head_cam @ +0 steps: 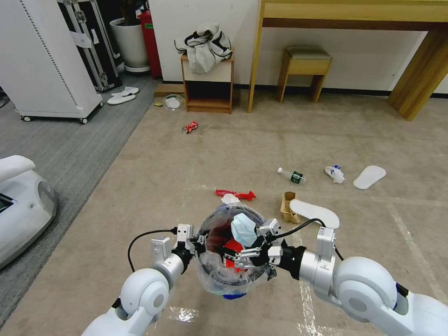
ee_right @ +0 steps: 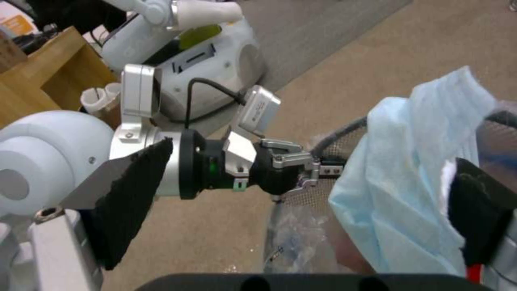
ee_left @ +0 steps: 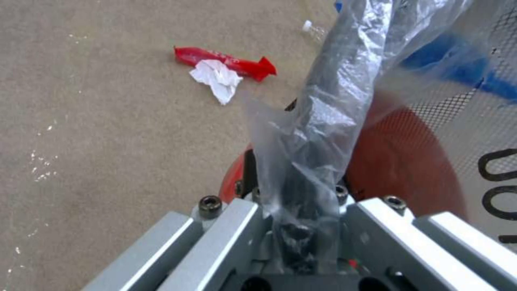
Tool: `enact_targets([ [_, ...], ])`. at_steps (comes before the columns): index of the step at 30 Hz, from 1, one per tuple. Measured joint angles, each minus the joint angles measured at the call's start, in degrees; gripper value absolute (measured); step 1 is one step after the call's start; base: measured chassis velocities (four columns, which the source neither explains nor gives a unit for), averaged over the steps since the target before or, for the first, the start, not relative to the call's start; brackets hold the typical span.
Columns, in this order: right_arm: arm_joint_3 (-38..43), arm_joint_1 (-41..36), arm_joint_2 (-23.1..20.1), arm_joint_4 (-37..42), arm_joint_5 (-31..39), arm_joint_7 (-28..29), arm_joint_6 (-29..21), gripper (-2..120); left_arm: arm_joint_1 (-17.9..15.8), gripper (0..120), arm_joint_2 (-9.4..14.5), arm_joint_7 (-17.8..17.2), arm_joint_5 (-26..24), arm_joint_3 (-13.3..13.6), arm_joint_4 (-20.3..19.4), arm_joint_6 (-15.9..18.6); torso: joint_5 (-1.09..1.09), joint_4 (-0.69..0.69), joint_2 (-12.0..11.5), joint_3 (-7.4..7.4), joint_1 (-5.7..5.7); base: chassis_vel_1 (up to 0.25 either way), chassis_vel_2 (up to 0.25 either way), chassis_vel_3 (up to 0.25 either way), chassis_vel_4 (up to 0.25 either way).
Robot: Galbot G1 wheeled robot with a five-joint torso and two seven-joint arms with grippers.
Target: Pick up the trash bin and place the garbage on the floor into it.
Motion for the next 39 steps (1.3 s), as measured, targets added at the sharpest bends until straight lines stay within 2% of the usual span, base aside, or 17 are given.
enact_targets([
  [5, 0.23, 0.92, -0.01, -0.24, -1.05, -0.38, -0.12, 100, -0.01, 1, -0.06, -0.03, -0.02, -0.31, 0.01, 0.0, 0.0, 0.0, 0.0, 0.0, 0.0, 0.0, 0.0, 0.0, 0.0],
  [7, 0.8, 1.86, -0.41, -0.65, -5.29, -2.46, -0.22, 100, 0.03, 1, -0.05, -0.05, -0.05, -0.55, 0.04, -0.03, 0.0, 0.02, 0.0, 0.0, 0.0, 0.0, 0.0, 0.0, 0.0],
  [11, 1.79, 1.79, -1.02, -0.65, -8.76, -4.29, -0.41, 100, 0.03, 1, -0.04, -0.04, -0.07, -0.67, 0.18, -0.06, 0.0, 0.01, 0.0, 0.0, 0.0, 0.0, 0.0, 0.0, 0.0],
  [14, 3.93, 1.12, -1.61, -0.69, -18.83, -8.68, 0.47, 100, -0.1, 1, -0.11, 0.05, -0.07, -0.6, 0.6, -0.15, 0.01, 0.0, 0.0, 0.0, 0.0, 0.0, 0.0, 0.0, 0.0],
  [15, 3.93, 1.12, -1.61, -0.69, -18.83, -8.68, 0.47, 100, -0.1, 1, -0.11, 0.05, -0.07, -0.6, 0.6, -0.15, 0.01, 0.0, 0.0, 0.0, 0.0, 0.0, 0.0, 0.0, 0.0],
  [18, 5.98, 1.02, -1.7, -0.87, -27.15, -13.52, 2.69, 100, -0.46, 1, -0.28, 0.11, -0.06, 0.0, 0.95, -0.23, 0.01, 0.0, 0.0, 0.0, 0.0, 0.0, 0.0, 0.0, 0.0],
  [28, 6.31, 0.7, -1.47, -0.83, -35.15, -18.39, 5.98, 100, -1.01, 1, -0.63, 0.15, -0.07, 1.22, 1.2, -0.24, 0.01, 0.0, 0.0, 0.0, 0.0, 0.0, 0.0, 0.0, 0.0],
  [39, 2.71, 0.92, -0.31, 0.33, -38.93, -20.46, 7.28, 100, -0.68, 1, -1.03, 0.04, 0.06, 1.23, 1.2, -0.18, 0.0, 0.01, 0.0, 0.0, 0.0, 0.0, 0.0, 0.0, 0.0],
])
